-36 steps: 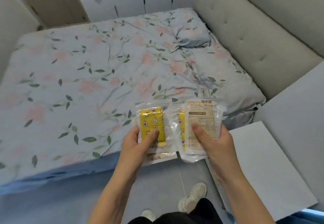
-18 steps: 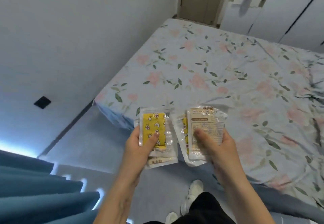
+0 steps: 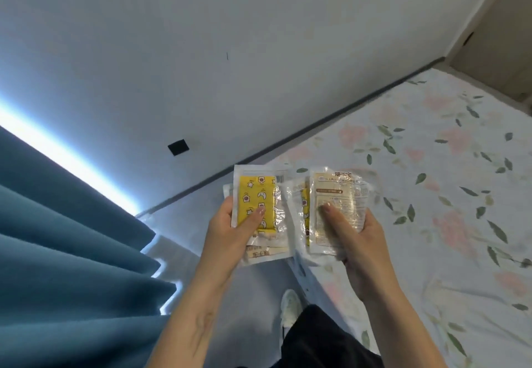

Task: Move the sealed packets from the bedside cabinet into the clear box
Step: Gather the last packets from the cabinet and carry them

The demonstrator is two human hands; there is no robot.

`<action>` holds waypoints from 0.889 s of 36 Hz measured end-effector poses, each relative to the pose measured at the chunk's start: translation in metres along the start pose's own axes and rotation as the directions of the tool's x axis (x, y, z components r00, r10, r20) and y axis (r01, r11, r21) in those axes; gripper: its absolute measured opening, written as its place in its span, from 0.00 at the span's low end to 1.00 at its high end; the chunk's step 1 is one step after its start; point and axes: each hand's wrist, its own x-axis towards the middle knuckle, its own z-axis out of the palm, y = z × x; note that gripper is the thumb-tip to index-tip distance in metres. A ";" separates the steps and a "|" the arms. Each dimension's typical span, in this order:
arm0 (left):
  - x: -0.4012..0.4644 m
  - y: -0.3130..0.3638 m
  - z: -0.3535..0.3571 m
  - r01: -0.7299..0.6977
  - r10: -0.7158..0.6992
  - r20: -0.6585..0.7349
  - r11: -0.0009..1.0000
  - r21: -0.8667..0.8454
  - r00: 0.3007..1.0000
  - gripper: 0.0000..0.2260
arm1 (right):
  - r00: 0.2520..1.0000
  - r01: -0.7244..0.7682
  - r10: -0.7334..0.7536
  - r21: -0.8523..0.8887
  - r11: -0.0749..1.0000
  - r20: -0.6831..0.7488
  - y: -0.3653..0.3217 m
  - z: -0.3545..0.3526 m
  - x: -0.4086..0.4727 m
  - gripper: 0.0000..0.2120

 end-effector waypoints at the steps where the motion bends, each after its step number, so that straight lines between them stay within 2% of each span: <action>1: 0.015 0.010 0.000 -0.016 0.016 -0.016 1.000 -0.001 1.000 0.07 | 1.000 -0.004 0.004 0.000 1.000 0.021 -0.008 0.007 0.017 0.06; 8: 0.100 0.060 -0.019 -0.054 0.051 -0.152 0.998 -0.016 0.987 0.07 | 0.990 -0.072 0.073 -0.017 0.997 0.123 -0.035 0.060 0.099 0.09; 19: 0.261 0.093 -0.082 -0.039 0.027 -0.212 0.998 -0.056 0.977 0.07 | 0.990 -0.105 0.112 -0.081 0.991 0.088 -0.054 0.167 0.241 0.09; 22: 0.313 0.106 -0.098 -0.051 0.041 -0.161 0.997 -0.056 0.986 0.08 | 0.994 -0.096 0.099 -0.055 0.994 0.052 -0.058 0.202 0.285 0.09; 26: 0.382 0.135 -0.114 -0.060 0.060 -0.011 0.998 0.006 0.998 0.07 | 0.996 -0.087 0.088 0.015 0.996 -0.021 -0.069 0.242 0.333 0.08; 32: 0.455 0.177 -0.112 -0.069 0.065 0.126 0.997 0.031 0.990 0.08 | 0.986 -0.056 0.068 0.084 0.995 -0.149 -0.088 0.267 0.379 0.14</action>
